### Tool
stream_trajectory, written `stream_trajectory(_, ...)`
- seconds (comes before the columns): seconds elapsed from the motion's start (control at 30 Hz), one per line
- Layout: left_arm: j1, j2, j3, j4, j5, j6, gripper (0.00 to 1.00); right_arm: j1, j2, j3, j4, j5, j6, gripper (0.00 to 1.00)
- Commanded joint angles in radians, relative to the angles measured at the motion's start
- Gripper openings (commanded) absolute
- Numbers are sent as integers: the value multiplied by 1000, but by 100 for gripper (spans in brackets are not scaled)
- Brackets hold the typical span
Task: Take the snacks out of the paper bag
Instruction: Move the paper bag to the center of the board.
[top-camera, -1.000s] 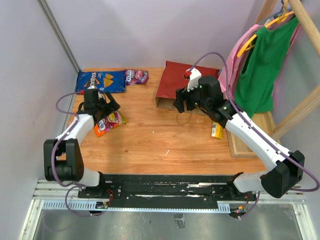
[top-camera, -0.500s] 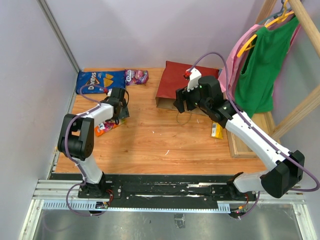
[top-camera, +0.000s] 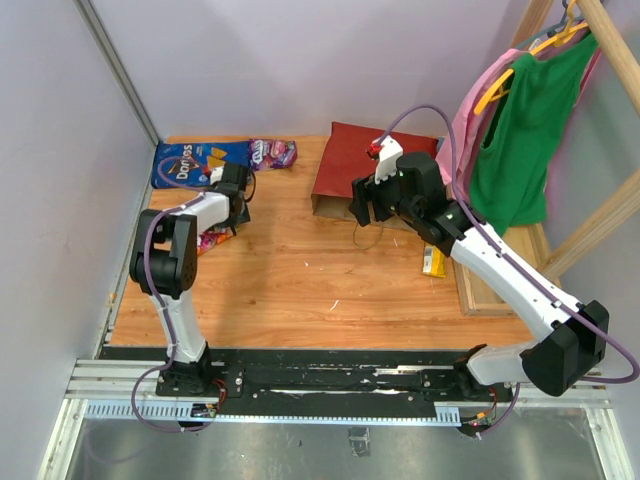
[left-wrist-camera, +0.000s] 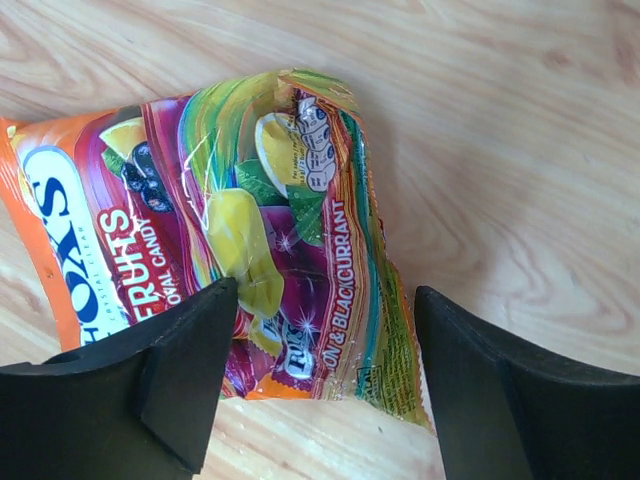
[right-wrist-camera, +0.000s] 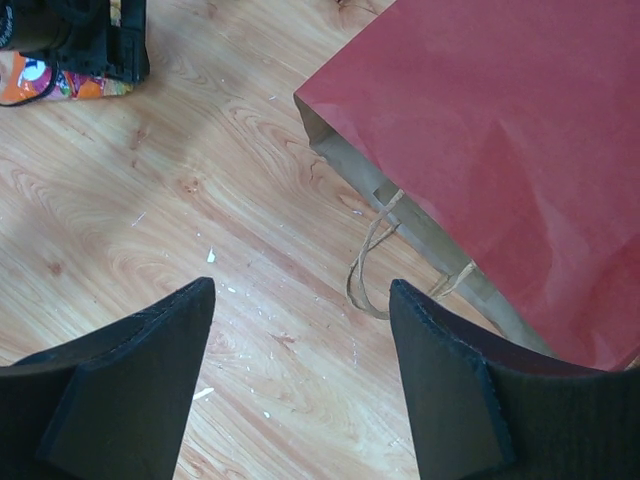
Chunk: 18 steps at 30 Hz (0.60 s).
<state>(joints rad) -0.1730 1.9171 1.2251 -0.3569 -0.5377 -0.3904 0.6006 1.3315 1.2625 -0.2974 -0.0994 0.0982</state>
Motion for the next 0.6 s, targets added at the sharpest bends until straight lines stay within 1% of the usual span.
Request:
stream_trajectory(0.0,96,54,20,-5,36,-35,76,13,-24,-16,-6,26,-24,72)
stream_trajectory(0.13,188,61,53,12,100,-73,76,14,-26,-17,-8,28,-28,72)
stream_trajectory(0.27,255,70,76,18,116,-108,76,13,-30,-22,-9,27,-32,72)
stream_trajectory(0.43,299,101,83,50,148,-119,76,13,-33,-27,-13,33,-39,72)
stream_trajectory(0.57,306,159,123,42,165,-94,76,14,-38,-32,-13,40,-42,72)
